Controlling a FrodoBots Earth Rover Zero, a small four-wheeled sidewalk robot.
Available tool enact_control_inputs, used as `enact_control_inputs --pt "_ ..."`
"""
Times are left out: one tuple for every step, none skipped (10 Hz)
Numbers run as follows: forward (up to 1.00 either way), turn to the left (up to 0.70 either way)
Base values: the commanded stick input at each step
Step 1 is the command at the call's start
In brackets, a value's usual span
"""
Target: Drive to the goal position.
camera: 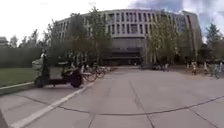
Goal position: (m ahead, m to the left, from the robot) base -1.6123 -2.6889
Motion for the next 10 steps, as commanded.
enact_control_inputs --pt "0.70 0.00" --pt "0.70 -0.03" --pt "0.70 -0.22" --pt "0.70 -0.35" --pt "0.70 -0.35" --pt "0.70 -0.35" --pt "0.70 -0.35" --pt "0.70 -0.35" --pt "0.70 -0.21" --pt "0.70 0.00"
